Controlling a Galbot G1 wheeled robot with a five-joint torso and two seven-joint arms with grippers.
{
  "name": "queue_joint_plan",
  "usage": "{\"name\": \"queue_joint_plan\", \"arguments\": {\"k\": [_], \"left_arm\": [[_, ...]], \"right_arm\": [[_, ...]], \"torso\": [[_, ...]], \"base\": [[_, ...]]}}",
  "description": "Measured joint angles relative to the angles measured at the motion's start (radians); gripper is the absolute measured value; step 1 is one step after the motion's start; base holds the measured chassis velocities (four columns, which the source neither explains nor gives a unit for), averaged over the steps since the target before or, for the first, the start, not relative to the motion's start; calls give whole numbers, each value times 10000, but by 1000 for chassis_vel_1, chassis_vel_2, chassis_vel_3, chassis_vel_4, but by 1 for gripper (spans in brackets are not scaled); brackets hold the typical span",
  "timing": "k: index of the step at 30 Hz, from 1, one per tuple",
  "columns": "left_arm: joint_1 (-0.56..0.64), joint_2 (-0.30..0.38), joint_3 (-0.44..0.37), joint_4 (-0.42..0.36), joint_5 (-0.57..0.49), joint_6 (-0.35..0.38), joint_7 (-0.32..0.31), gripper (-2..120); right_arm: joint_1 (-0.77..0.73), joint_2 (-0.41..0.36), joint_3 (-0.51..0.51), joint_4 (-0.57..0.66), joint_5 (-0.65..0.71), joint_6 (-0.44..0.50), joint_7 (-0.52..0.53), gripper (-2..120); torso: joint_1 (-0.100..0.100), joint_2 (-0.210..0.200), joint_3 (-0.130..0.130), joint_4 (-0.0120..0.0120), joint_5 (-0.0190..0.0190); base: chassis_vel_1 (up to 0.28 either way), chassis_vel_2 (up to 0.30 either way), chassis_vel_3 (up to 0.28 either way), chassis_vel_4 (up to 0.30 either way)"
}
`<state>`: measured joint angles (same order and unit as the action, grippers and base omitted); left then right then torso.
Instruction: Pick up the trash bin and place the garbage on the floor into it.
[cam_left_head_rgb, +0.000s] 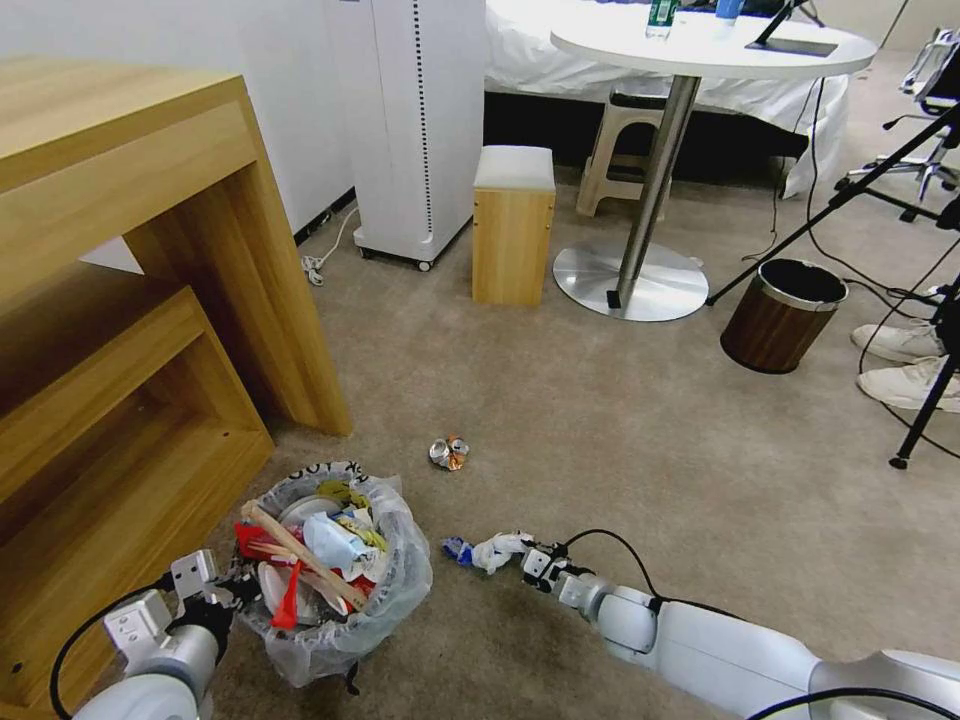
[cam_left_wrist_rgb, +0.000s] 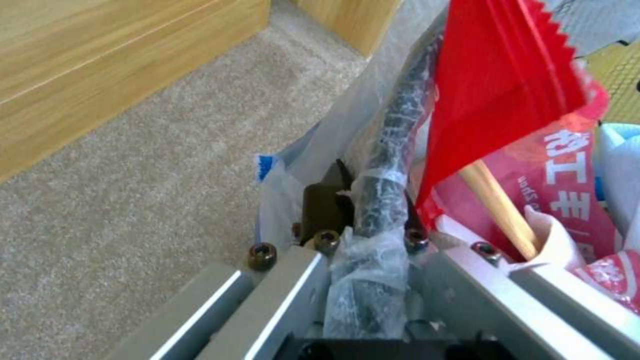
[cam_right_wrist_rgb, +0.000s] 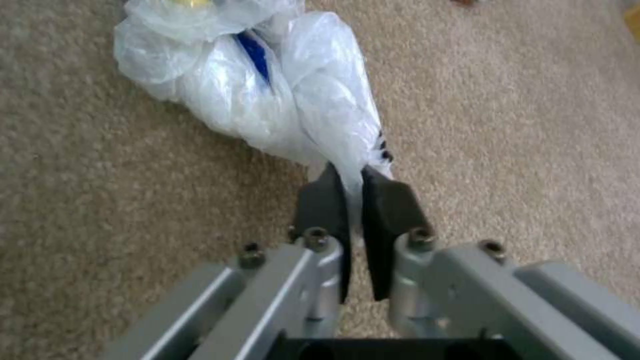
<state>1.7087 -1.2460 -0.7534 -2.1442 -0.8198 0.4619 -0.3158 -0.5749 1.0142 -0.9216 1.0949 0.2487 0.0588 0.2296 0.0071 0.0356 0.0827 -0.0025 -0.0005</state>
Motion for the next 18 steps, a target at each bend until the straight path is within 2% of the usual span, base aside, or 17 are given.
{"name": "queue_joint_plan", "arguments": {"k": [3,9,12,16,18], "left_arm": [[12,15,-25,13,0,-7,5,0],[-104,170,-52,189,-14,-14,8,0],[-189,267,-40,345,-20,-14,2,0],[-219,312,-24,395,-34,-14,0,0],[-255,349,0,442,-38,-14,-1,0]], "right_arm": [[-12,-23,38,32,18,71,-1,0],[-88,-386,546,608,461,538,18,0],[-135,-891,913,1566,1154,877,87,0],[-158,-1196,1131,2166,1446,988,94,0],[-171,-1540,1403,2866,1714,1097,74,0]], "torso": [[0,0,1,1,-1],[0,0,0,0,-1],[0,0,0,-1,-1],[0,0,1,0,-1],[0,0,0,0,0]], "base": [[0,0,0,0],[0,0,0,0],[0,0,0,0],[0,0,0,0],[0,0,0,0]]}}
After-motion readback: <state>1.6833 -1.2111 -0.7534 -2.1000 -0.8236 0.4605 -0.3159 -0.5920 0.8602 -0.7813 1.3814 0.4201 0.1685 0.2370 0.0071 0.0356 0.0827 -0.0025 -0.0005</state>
